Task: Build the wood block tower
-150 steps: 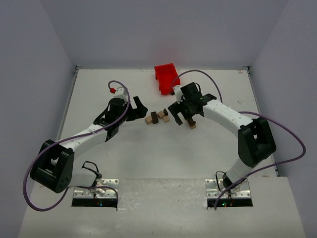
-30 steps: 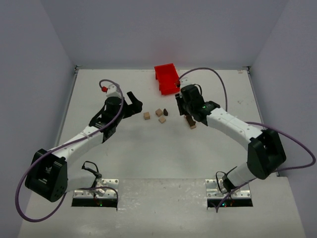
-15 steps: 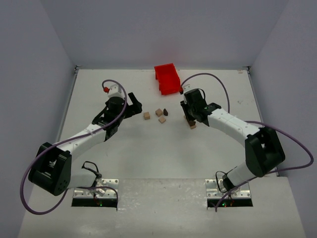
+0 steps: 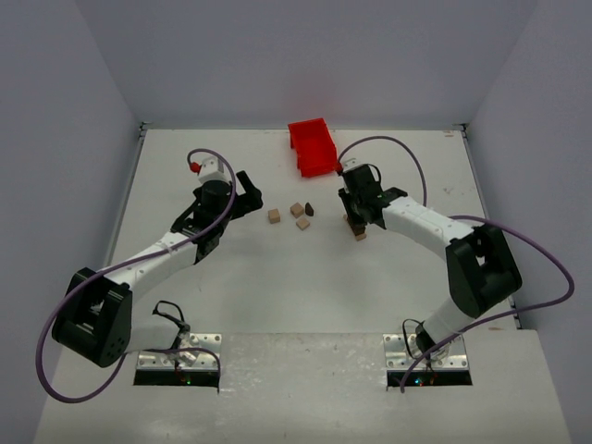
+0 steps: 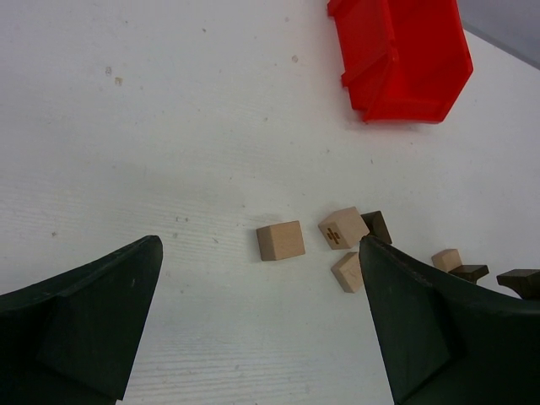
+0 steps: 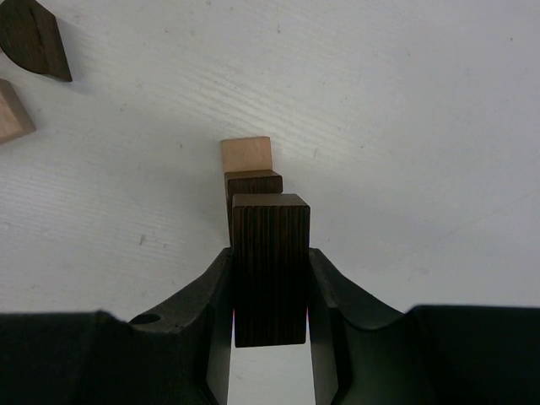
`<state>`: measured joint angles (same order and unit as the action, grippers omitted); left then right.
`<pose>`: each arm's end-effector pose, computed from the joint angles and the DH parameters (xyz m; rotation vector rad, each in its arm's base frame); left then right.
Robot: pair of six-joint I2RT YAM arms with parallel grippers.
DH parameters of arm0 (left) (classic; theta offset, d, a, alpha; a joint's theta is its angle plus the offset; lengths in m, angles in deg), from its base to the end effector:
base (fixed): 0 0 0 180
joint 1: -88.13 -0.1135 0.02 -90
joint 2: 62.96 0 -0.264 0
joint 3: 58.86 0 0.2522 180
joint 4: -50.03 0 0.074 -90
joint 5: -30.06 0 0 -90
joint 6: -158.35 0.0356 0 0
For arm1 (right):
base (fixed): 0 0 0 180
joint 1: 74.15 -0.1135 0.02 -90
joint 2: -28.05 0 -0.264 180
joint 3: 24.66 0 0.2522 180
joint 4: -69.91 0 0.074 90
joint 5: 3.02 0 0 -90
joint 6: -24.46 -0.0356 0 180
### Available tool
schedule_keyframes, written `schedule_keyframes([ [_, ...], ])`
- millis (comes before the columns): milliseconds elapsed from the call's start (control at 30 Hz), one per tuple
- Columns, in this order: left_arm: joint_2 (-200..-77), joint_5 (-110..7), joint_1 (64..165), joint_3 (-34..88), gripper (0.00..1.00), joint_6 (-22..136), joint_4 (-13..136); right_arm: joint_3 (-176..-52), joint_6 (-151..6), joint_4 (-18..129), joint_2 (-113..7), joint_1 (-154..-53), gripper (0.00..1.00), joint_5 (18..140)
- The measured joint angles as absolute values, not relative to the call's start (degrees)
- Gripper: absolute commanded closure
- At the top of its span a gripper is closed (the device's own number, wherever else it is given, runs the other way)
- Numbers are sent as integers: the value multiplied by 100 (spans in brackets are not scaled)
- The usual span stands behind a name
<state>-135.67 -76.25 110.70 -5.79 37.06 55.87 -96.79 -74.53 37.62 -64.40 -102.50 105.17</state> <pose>0.2594 -0.0970 0.2343 -0.3328 1.9827 -0.3166 0.2986 0.1485 0.2040 -0.2783 2.4129 -0.1051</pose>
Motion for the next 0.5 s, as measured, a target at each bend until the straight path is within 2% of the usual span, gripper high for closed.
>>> schedule_keyframes([
  [500, -13565, -7697, 11070, -623, 0, 3703, 5587, -9679, -7475, 3769, -6618, -10164, 67, 10290],
])
